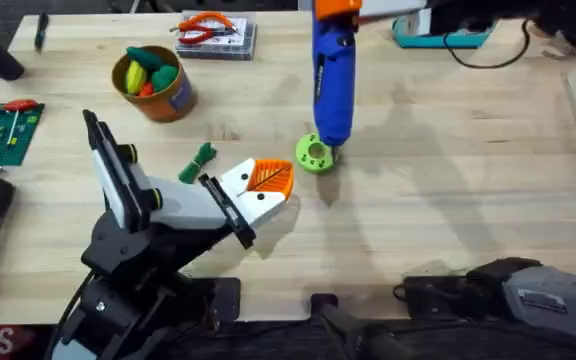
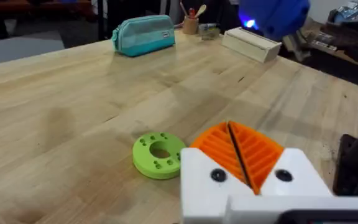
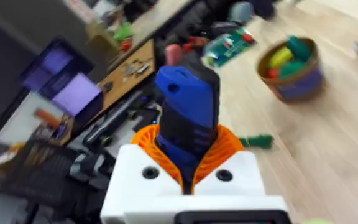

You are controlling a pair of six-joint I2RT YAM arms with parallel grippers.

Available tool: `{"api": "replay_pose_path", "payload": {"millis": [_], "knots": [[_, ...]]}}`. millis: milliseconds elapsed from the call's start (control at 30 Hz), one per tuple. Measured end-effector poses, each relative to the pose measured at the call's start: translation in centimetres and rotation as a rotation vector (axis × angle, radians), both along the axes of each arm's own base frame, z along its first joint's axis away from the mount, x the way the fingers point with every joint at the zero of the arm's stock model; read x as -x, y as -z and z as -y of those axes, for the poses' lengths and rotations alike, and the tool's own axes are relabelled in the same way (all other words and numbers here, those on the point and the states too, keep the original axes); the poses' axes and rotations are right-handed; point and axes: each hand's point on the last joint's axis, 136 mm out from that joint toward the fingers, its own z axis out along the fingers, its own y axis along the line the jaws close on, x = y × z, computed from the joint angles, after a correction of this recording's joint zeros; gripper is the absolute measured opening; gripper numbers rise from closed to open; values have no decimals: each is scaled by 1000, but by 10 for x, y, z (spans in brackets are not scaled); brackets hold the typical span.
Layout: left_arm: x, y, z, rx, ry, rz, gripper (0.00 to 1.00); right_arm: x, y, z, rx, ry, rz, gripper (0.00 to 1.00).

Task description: Pick up the gripper from the table and insert it into the empty holder that is missing its gripper. Then pick up a screw, insert it into the mounting hole, and use the screwdriver to tighten it. Finally, clean up the table by picking up the vegetable and placing it into the bucket.

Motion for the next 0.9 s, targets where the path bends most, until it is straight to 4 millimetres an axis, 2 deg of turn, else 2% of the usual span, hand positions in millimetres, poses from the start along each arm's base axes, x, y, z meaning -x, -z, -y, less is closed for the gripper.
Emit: {"api": "replay_pose_path", "payload": {"millis": [200, 400, 567, 700, 900], "knots": [[0, 0, 0, 0, 0, 0, 8, -21, 43, 19, 154, 202, -154, 54], [0, 0, 0, 0, 0, 0, 8, -43, 74, 42, 312, 399, -175, 53], [0, 0, 0, 0, 0, 1, 8, -53, 99, 67, 450, 548, -206, 53], [0, 0, 0, -1, 0, 2, 8, -57, 110, 83, 527, 628, -218, 54], [0, 0, 0, -2, 0, 2, 8, -58, 116, 92, 568, 669, -223, 53]]}}
